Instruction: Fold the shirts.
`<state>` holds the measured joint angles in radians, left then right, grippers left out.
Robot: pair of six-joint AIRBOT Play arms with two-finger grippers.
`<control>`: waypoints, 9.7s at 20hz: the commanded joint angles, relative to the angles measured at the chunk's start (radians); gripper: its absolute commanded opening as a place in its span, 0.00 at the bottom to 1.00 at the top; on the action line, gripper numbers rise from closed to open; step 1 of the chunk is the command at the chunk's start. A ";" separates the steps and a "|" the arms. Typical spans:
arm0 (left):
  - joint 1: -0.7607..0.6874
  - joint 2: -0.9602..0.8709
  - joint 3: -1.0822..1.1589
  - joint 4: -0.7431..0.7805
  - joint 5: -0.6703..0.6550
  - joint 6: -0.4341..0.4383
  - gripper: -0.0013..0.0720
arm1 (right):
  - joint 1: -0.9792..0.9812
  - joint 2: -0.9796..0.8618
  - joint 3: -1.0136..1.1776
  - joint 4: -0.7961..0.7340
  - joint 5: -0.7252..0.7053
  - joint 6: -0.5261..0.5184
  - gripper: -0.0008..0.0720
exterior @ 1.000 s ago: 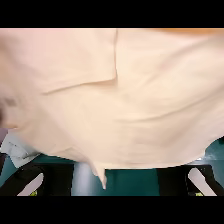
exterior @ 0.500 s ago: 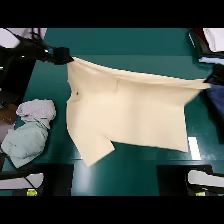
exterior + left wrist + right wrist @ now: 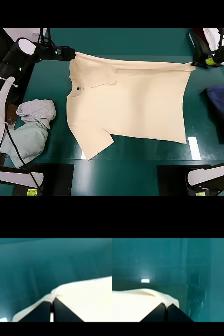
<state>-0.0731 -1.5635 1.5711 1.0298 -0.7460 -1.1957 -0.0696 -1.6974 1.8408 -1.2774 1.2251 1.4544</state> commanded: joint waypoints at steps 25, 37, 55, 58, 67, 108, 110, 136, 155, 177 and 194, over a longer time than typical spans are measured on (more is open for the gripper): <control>0.124 0.318 -0.555 0.143 -0.491 -0.217 0.68 | -0.093 0.393 -0.658 0.004 0.235 -0.095 0.51; -0.052 0.667 -1.148 -0.044 -0.349 -0.378 0.68 | -0.126 0.552 -0.789 0.056 0.140 -0.095 0.51; -0.052 0.597 -1.069 -0.200 -0.257 -0.230 0.05 | -0.295 0.552 -0.944 0.051 0.235 -0.139 0.51; -0.052 0.597 -1.029 -0.200 -0.269 -0.210 0.05 | -0.407 0.552 -1.088 0.053 0.177 -0.153 0.51; -0.052 0.597 -1.025 -0.200 -0.259 -0.210 0.05 | -0.452 0.552 -1.275 0.168 0.087 -0.237 0.51; -0.051 0.104 -0.332 -0.049 0.070 -0.238 0.06 | -0.090 0.135 -0.443 0.145 0.037 -0.066 0.04; -0.052 0.093 -0.332 -0.050 0.113 -0.247 0.46 | -0.097 0.069 -0.405 0.273 0.022 -0.066 0.54; -0.115 0.061 -0.196 -0.048 -0.275 -0.262 0.05 | -0.161 -0.003 -0.565 0.396 0.140 -0.380 0.03; -0.446 -0.497 0.307 -0.183 -0.214 -0.248 0.05 | 0.393 0.072 0.240 0.396 0.280 -0.098 0.03; 0.004 -0.106 0.323 0.227 -0.481 -0.243 0.05 | 0.660 -0.015 0.171 0.541 0.071 -0.253 0.03; 0.154 0.037 0.322 0.188 -0.590 -0.244 0.05 | 0.570 -0.050 -0.090 0.414 0.012 -0.275 0.71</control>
<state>0.0788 -1.5280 1.8931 1.2354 -1.3262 -1.4399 0.6231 -1.8278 1.8675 -0.7322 1.1175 1.0836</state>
